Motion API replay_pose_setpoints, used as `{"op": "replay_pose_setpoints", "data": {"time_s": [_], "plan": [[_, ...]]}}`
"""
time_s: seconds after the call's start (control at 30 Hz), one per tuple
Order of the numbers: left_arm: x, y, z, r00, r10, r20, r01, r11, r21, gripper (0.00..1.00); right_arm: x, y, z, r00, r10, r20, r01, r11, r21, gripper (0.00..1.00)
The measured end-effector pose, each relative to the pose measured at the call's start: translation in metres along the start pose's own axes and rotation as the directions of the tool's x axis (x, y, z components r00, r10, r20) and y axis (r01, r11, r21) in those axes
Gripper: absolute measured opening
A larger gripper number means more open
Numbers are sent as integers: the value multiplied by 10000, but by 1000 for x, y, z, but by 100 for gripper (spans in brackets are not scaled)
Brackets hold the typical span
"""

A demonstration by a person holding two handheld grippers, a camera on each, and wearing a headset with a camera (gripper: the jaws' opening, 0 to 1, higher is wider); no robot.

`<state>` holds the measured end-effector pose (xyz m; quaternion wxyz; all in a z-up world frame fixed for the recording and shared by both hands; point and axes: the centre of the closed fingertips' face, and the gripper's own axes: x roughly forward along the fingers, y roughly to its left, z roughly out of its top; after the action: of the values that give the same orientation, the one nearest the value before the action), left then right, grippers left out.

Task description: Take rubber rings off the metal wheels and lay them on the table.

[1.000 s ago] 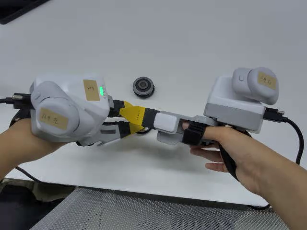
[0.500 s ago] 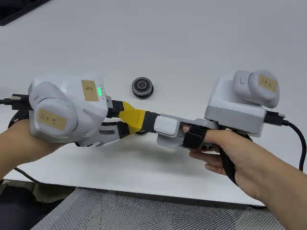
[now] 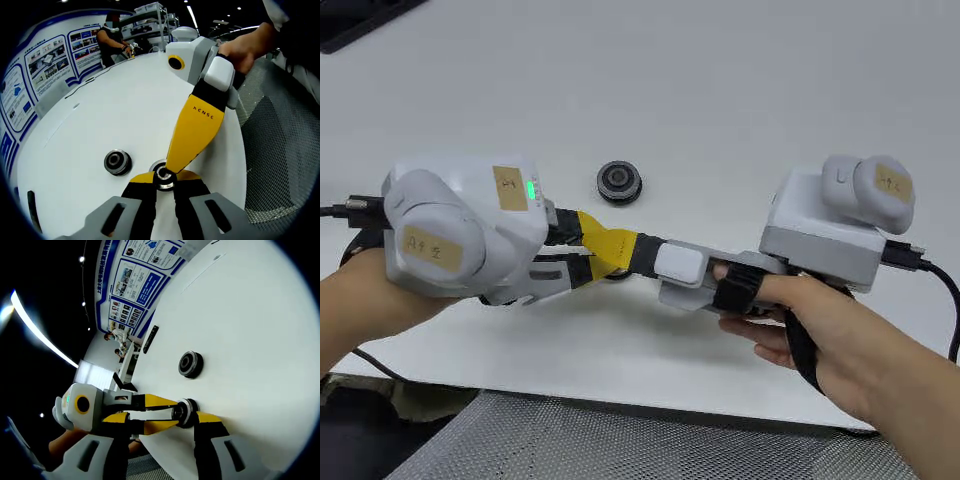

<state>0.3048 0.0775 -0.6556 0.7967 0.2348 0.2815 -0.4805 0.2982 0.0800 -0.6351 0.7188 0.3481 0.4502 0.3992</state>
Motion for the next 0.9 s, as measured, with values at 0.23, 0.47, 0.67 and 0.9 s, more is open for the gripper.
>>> {"op": "replay_pose_setpoints", "data": {"time_s": [0.23,0.47,0.67,0.9], "plan": [[0,-1,1,10000,-3,-7,3,10000,1,12,-1,-3,0,10000,-4,9,4,10000,-4,50],[0,-2,2,10000,3,-6,-3,10000,-12,12,-1,-5,0,10000,-40,-20,40,10000,-63,47],[0,-2,2,10000,17,-4,-17,10000,-24,12,-2,-6,0,10000,-39,-5,39,10000,-13,46],[0,-2,3,10000,31,38,-30,10000,-25,12,-1,-10,-2,10000,-1,-92,3,9997,225,42]]}}
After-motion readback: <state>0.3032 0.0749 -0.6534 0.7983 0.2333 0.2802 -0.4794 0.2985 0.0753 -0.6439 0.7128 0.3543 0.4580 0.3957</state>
